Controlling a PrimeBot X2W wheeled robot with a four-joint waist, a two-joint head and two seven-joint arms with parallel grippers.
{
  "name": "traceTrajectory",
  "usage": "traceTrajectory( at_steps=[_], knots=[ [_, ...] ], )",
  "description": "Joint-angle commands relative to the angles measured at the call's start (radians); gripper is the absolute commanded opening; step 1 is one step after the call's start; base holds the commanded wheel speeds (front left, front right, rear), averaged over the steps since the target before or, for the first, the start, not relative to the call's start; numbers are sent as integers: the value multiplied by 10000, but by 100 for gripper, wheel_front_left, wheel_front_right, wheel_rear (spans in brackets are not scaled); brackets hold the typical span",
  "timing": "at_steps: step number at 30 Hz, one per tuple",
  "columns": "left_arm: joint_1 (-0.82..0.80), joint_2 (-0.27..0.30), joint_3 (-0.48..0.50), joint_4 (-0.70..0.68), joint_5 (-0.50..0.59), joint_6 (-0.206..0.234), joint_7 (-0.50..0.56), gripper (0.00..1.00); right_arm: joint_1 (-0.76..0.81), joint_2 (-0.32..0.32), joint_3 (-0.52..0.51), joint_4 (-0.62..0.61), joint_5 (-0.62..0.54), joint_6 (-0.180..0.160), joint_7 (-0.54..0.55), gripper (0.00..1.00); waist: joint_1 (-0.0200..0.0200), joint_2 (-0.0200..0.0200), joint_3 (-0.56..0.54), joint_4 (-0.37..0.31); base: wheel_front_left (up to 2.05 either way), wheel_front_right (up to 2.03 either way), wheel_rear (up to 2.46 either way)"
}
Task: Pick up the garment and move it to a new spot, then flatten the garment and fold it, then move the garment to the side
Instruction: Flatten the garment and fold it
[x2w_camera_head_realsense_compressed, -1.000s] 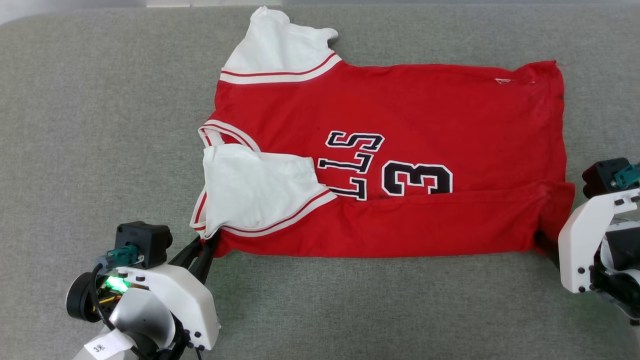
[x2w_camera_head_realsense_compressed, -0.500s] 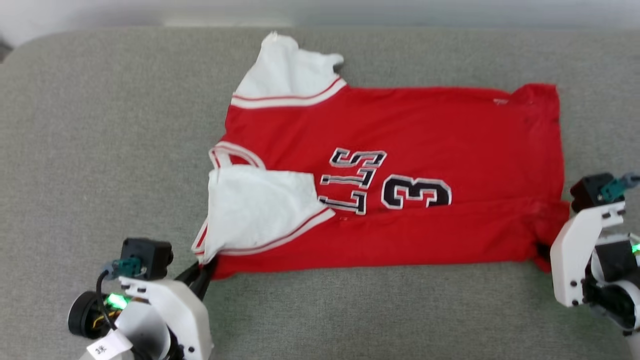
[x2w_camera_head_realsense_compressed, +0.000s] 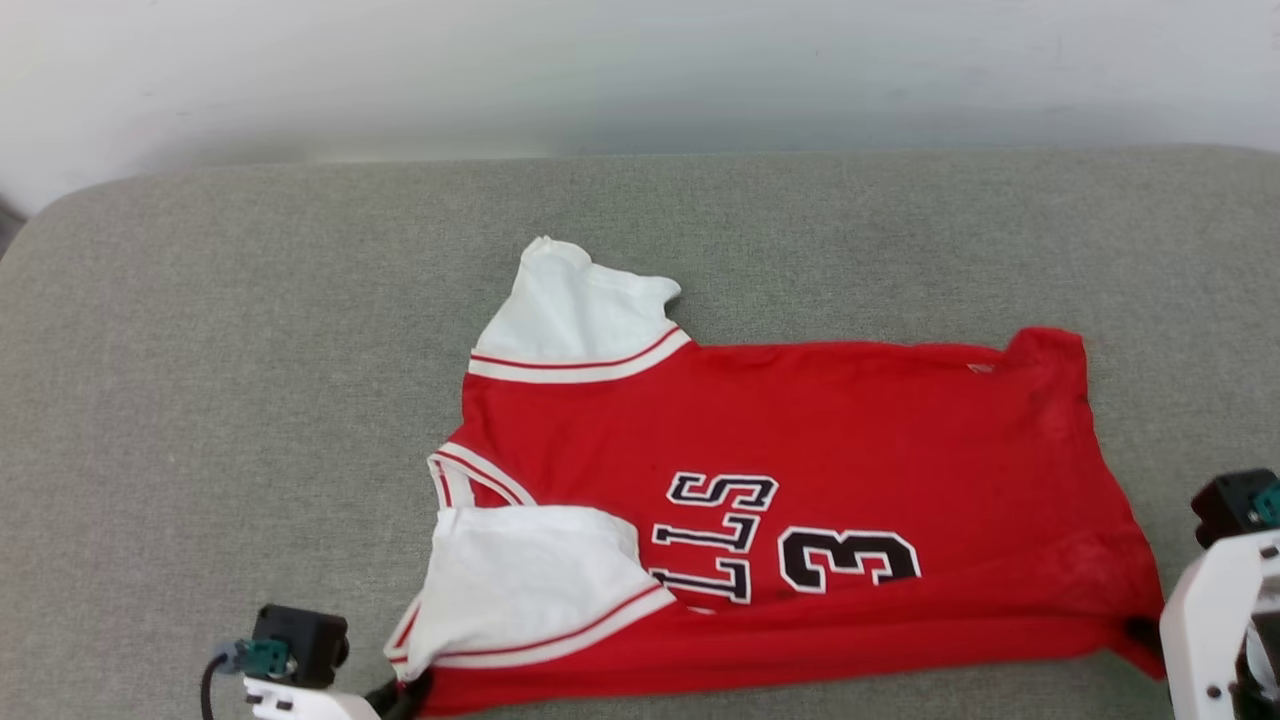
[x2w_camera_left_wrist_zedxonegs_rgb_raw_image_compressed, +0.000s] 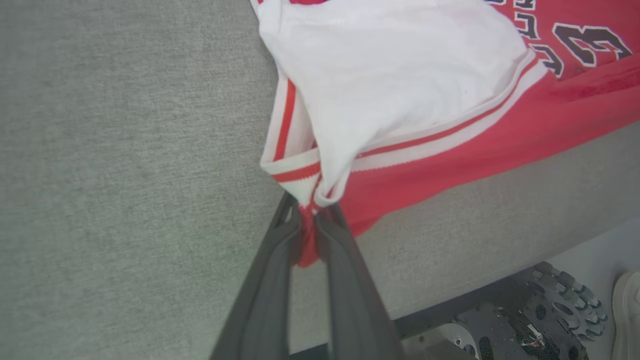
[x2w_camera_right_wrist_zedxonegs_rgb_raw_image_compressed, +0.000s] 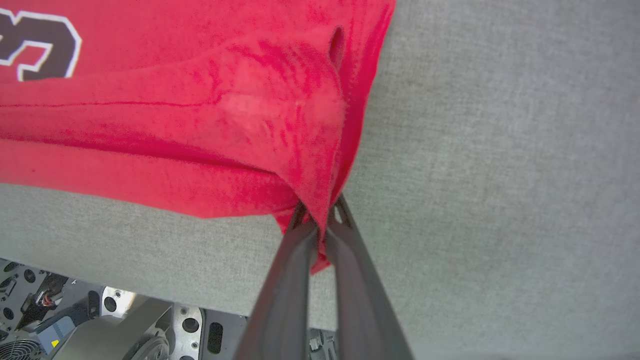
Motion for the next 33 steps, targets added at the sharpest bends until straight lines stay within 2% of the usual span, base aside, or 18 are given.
traceTrajectory(
  at_steps=[1, 8, 9, 11, 12, 13, 18, 24, 30, 31, 33],
  knots=[
    [149, 32, -15, -28, -67, 14, 27, 0, 268, -66, -151, -71, -22, -17, 74, 0, 0, -1, -32, -19, 0, 0, 0],
    [371, -332, -425, 474, -267, -226, 21, 0, 1138, 507, -613, -241, -50, -15, -36, 0, 0, -1, -125, -35, 0, 0, 0],
    [331, -358, -487, 573, -297, -305, 30, 13, 1143, 563, -596, -183, -93, -13, -117, 0, 0, -1, -118, -33, 0, 0, 0],
    [232, -398, -573, 754, -305, -426, 31, 63, 1118, 656, -533, -85, -93, -13, -236, 0, 0, -1, -107, -30, 0, 0, 0],
    [185, -404, -594, 844, -283, -476, 6, 100, 1070, 684, -503, -51, -76, -13, -316, 21, 0, -1, -104, -33, 0, 0, 0],
    [139, -424, -606, 929, -263, -508, -19, 100, 1024, 665, -464, -36, -112, -13, -397, 100, 0, -1, -105, -34, 0, 0, 0],
    [-112, -560, -445, 1295, -117, -471, -493, 100, 893, 633, -342, 83, -198, -12, -823, 100, 0, -1, -154, -41, 0, 0, 0],
    [-562, -833, 195, 1418, 222, -495, -2176, 100, 461, 629, -332, -242, -56, -12, -1710, 100, 0, -1, -289, -135, 0, 0, 0],
    [-1127, -1097, 912, 1291, 892, -357, -4316, 100, -60, 712, -297, -860, -147, -12, -3627, 100, 0, -1, -393, -252, 0, 0, 0],
    [-1127, -1097, 912, 1291, 892, -357, -4316, 100, -60, 712, -297, -860, -147, -12, -3627, 100, 0, -1, -393, -252, 0, 0, 0],
    [-1345, -1158, 1073, 1287, 1314, -382, -5347, 100, -245, 857, -250, -1067, -113, -12, -4835, 100, 0, -1, -409, -322, 0, 0, 0]
  ],
)
